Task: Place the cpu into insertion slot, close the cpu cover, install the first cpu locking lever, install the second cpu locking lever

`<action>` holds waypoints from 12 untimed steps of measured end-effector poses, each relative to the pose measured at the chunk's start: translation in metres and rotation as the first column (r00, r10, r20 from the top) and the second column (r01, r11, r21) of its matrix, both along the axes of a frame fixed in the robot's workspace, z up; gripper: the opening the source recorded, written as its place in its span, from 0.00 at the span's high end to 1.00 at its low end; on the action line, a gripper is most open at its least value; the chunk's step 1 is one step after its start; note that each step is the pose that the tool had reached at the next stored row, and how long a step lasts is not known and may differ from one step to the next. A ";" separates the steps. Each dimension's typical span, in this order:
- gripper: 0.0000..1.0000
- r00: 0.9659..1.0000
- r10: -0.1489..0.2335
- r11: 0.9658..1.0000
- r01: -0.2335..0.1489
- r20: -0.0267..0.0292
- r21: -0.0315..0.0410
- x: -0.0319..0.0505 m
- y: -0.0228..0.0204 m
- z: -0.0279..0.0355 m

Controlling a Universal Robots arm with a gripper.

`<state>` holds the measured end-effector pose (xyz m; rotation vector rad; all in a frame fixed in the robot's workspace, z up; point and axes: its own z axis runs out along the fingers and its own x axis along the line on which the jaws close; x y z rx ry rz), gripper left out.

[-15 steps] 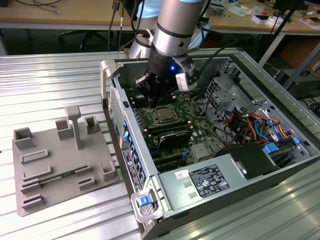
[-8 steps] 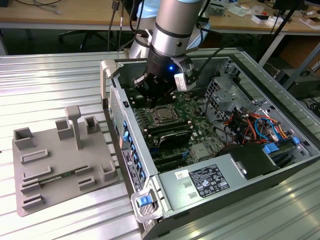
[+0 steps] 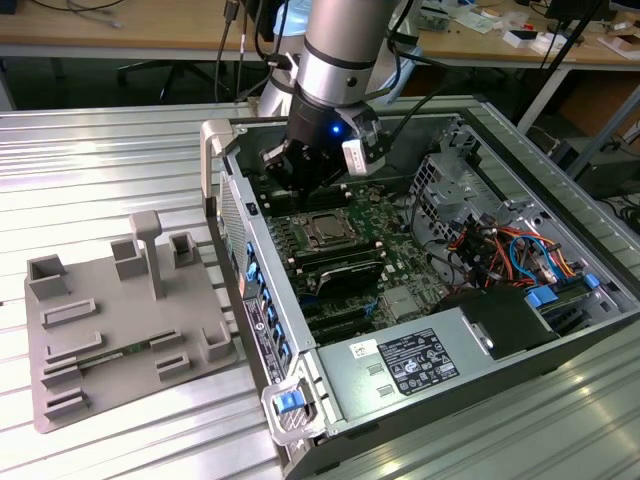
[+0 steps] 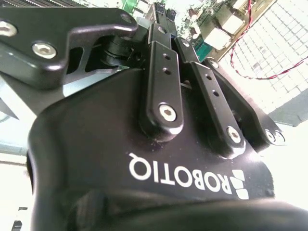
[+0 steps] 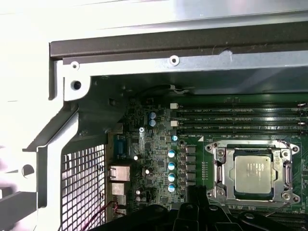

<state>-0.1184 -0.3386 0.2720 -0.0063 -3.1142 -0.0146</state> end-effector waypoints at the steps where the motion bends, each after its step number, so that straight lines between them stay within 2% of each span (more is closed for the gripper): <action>1: 0.89 1.000 0.000 1.000 0.000 0.000 0.002 0.0000 0.0002 -0.0001; 12: 0.89 1.000 0.000 1.000 0.000 0.000 0.022 -0.0018 0.0009 -0.0005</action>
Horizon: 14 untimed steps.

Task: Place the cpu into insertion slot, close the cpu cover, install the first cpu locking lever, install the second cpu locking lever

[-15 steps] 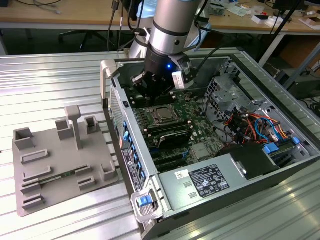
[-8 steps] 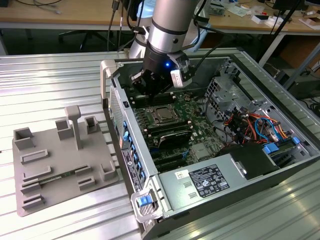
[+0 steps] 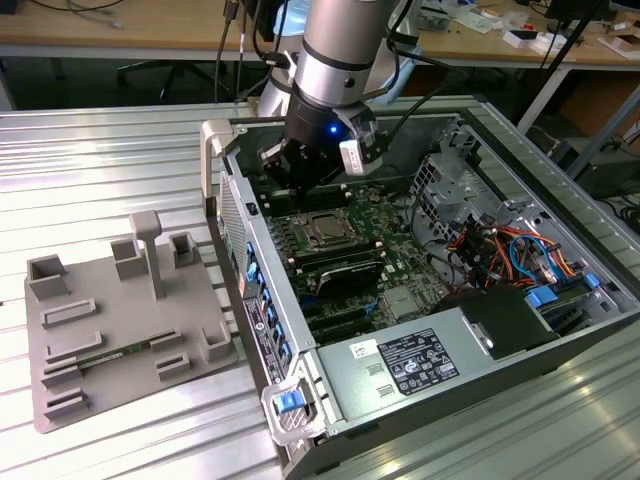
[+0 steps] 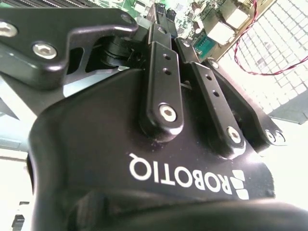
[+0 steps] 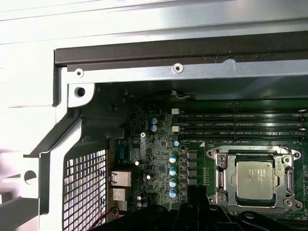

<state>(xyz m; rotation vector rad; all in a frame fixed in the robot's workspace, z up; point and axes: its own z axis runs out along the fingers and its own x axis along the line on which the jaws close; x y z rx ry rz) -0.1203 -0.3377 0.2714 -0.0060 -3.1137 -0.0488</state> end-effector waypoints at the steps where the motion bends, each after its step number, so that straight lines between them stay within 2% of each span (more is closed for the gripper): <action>1: 0.89 1.000 0.000 1.000 0.000 0.000 0.002 -0.0004 0.0003 -0.0001; 5: 0.89 1.000 0.000 1.000 0.000 0.000 0.005 -0.0005 0.0041 -0.0004; 9: 0.89 1.000 0.006 1.000 -0.006 0.000 0.009 -0.0005 0.0105 -0.0020; 13: 0.89 1.000 0.014 1.000 -0.014 0.000 0.012 -0.0005 0.0182 -0.0036; 14: 0.89 1.000 0.019 1.000 -0.019 0.000 0.013 -0.0005 0.0221 -0.0042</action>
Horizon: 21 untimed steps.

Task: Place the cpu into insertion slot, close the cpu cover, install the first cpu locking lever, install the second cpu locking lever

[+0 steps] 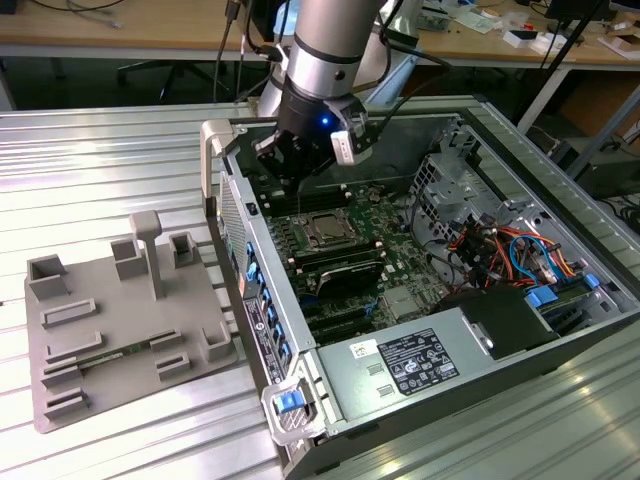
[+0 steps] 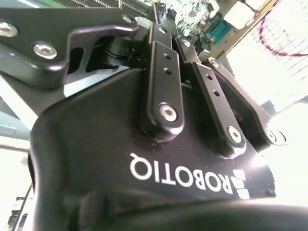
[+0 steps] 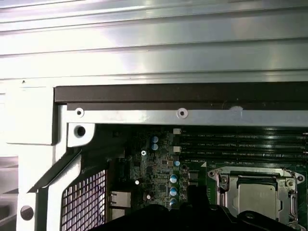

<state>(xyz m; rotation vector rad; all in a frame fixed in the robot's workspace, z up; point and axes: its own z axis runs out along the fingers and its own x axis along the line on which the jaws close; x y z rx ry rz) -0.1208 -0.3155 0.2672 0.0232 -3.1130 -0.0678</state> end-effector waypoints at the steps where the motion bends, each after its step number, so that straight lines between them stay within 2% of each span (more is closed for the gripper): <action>1: 0.89 1.000 0.008 1.000 -0.008 0.000 0.000 0.0000 0.0026 -0.0004; 3: 0.89 1.000 0.031 1.000 -0.031 0.000 0.000 0.0000 0.0061 -0.0015; 10: 0.89 0.999 0.039 0.999 -0.039 0.000 0.001 0.0033 0.0119 -0.0032; 21: 0.89 0.999 0.041 0.999 -0.041 0.000 0.005 0.0064 0.0122 -0.0042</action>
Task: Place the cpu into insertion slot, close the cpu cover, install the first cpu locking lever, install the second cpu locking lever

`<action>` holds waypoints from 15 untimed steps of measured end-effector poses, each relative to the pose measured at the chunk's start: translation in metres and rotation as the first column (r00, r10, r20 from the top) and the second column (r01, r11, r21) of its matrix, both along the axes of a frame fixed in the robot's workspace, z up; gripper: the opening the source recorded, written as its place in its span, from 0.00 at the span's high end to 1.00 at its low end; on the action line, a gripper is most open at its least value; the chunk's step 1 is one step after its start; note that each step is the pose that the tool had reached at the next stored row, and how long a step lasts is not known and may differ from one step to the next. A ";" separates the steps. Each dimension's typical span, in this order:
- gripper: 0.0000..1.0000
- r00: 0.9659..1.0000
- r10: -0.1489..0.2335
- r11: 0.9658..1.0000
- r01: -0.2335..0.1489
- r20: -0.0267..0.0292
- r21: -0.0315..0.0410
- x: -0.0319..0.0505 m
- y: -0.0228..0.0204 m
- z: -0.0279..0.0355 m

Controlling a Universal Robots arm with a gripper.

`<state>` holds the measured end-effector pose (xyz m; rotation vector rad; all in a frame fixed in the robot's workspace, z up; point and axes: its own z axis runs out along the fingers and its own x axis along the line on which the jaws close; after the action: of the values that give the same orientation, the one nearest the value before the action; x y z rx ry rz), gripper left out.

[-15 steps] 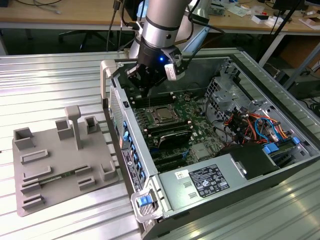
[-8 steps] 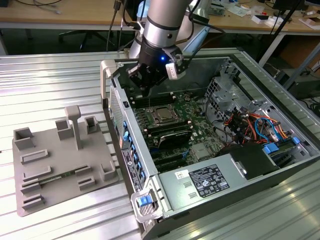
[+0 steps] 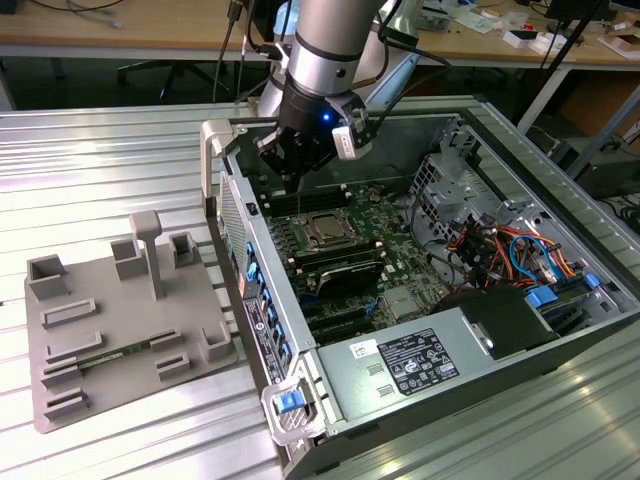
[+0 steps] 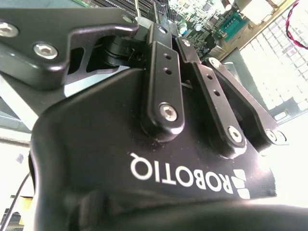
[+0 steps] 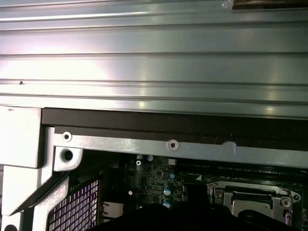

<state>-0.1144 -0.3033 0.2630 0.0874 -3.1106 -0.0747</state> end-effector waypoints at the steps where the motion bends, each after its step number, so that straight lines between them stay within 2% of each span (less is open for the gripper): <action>1: 0.89 1.000 0.000 1.000 0.000 0.000 0.000 0.0000 0.0000 -0.0001; 15: 0.89 1.000 0.000 1.000 0.000 0.000 0.006 0.0005 0.0000 -0.0009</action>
<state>-0.1139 -0.3034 0.2621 0.0877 -3.1105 -0.0841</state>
